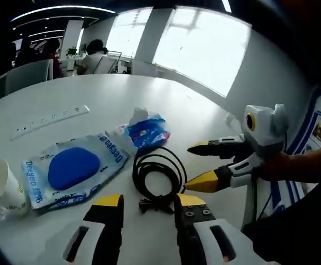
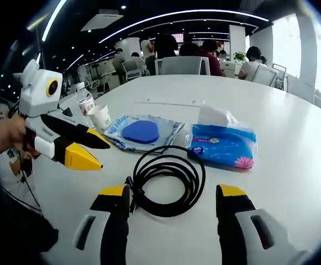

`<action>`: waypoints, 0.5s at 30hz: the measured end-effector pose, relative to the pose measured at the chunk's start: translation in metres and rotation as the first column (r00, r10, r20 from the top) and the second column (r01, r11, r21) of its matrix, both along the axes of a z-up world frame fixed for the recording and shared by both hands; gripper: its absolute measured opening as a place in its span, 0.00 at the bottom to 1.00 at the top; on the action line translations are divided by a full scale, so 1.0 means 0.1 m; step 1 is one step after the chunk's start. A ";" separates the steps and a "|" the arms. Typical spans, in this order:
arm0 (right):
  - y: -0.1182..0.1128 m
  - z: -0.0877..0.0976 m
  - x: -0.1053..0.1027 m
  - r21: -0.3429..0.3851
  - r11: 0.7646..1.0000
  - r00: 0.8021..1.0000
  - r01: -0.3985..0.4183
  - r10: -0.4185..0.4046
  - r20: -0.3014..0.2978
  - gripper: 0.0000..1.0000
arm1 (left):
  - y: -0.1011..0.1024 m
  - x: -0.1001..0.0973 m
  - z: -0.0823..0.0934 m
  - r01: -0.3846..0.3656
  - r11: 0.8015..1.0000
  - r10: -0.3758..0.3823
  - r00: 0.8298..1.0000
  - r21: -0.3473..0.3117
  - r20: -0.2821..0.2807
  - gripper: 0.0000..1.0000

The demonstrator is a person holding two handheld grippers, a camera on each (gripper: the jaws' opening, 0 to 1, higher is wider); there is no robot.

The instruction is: Arrange the tabletop items into an orderly group along one side of the table until the central work area is clear of visible clutter.

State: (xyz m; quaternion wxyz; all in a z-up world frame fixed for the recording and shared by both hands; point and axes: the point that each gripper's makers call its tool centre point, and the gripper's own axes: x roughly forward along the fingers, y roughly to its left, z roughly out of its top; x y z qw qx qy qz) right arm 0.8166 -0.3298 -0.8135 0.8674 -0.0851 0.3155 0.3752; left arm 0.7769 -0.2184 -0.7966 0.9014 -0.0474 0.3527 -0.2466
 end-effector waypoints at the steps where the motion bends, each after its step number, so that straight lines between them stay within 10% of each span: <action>1: 0.00 0.00 0.01 0.007 1.000 1.000 -0.001 0.001 0.002 0.64 | 0.04 -0.02 0.03 -0.006 1.000 0.006 1.000 0.001 0.012 0.37; 15: -0.02 0.37 -0.05 0.038 0.998 0.996 -0.058 0.055 0.073 0.81 | 0.83 -0.45 0.28 -0.153 0.987 0.148 0.984 0.039 0.100 0.53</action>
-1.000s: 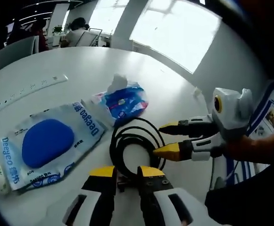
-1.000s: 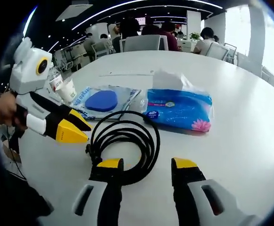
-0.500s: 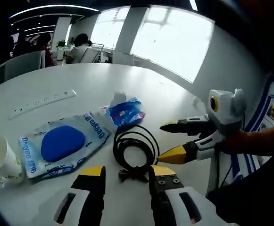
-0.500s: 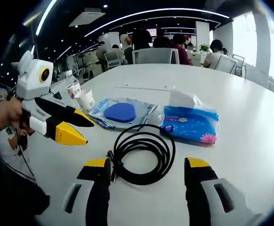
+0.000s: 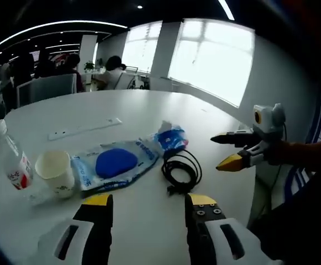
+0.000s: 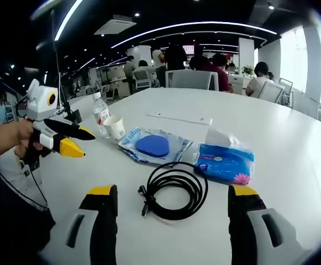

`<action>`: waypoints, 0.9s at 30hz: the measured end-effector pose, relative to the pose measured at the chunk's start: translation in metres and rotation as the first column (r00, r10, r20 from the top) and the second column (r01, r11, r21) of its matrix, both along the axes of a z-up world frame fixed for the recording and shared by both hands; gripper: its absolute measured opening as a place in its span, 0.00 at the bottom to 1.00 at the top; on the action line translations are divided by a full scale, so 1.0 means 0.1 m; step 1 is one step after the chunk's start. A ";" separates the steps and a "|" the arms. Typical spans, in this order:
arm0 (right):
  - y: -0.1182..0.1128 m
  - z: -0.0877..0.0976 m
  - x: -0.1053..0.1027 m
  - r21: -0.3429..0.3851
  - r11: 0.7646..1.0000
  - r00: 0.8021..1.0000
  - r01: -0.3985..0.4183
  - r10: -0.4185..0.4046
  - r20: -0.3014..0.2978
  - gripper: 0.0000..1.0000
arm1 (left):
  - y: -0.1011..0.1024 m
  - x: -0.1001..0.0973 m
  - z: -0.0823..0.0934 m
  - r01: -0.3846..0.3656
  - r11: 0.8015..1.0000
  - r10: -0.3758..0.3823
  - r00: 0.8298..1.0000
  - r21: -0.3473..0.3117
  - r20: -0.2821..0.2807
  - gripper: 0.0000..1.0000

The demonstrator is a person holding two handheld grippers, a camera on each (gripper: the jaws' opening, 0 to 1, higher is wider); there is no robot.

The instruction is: Arrange the tabletop items into an orderly group along one side of the table until the central work area is clear of visible clutter.

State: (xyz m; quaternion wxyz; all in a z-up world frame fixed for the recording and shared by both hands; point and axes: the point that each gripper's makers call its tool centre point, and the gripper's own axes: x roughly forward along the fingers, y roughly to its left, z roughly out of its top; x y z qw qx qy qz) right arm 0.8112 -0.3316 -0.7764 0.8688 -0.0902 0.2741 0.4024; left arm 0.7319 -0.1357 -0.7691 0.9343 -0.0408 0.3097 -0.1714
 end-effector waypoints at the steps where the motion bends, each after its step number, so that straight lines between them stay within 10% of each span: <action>1: 0.00 0.03 -0.02 0.003 1.000 1.000 -0.003 0.003 0.001 0.82 | 0.07 -0.04 0.06 -0.022 1.000 0.022 1.000 0.005 0.016 0.53; 10: -0.08 0.06 -0.09 0.021 1.000 1.000 -0.022 0.022 -0.008 0.92 | 0.58 -0.31 0.21 -0.127 0.991 0.125 0.990 0.034 0.066 0.61; 27: -0.24 0.16 -0.19 0.037 0.999 0.999 -0.036 0.036 0.005 1.00 | 0.90 -0.68 0.28 -0.167 0.983 0.162 0.985 0.072 0.067 0.80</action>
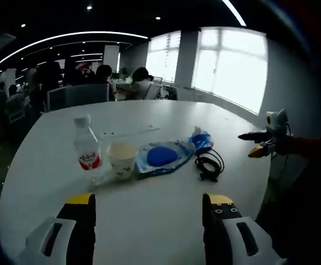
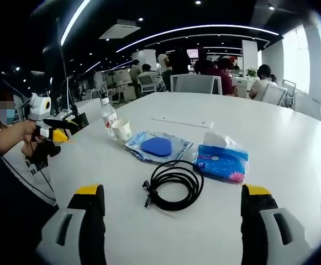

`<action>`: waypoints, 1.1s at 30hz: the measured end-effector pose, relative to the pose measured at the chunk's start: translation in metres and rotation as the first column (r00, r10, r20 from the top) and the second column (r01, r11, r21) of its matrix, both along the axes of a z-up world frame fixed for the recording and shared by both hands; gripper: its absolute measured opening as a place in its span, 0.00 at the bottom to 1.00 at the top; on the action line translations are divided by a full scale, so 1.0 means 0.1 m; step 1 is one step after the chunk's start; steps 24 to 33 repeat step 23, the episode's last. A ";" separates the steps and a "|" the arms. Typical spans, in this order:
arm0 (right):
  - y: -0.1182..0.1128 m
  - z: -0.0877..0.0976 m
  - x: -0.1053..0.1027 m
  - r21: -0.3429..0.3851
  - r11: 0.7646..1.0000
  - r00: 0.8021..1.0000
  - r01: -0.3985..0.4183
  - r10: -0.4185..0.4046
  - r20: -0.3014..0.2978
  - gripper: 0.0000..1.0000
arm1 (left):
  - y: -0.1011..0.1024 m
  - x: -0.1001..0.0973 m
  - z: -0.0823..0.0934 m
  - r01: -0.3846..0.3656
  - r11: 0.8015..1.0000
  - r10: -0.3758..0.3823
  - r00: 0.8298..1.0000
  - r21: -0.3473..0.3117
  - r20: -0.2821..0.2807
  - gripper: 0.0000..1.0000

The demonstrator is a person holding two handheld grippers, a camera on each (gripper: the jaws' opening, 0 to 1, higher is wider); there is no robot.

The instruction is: Arrange the tabletop items into an orderly group along one side of the table until the central work area is clear of visible clutter.

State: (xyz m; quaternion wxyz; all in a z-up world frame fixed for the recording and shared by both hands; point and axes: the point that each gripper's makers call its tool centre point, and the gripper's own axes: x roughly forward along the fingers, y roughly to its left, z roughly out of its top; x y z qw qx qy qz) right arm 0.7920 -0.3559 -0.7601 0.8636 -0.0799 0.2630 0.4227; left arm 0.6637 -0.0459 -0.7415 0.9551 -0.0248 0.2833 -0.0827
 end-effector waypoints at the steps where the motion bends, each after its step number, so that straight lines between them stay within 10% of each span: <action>1: -0.01 0.00 -0.01 0.001 1.000 1.000 0.002 -0.002 0.005 1.00 | 0.00 -0.01 0.02 0.001 1.000 -0.001 1.000 0.002 0.003 0.81; 33: -0.01 -0.01 -0.16 0.003 1.000 1.000 -0.006 0.006 -0.020 1.00 | -0.02 -0.10 0.05 0.073 0.997 -0.073 0.997 -0.013 0.001 1.00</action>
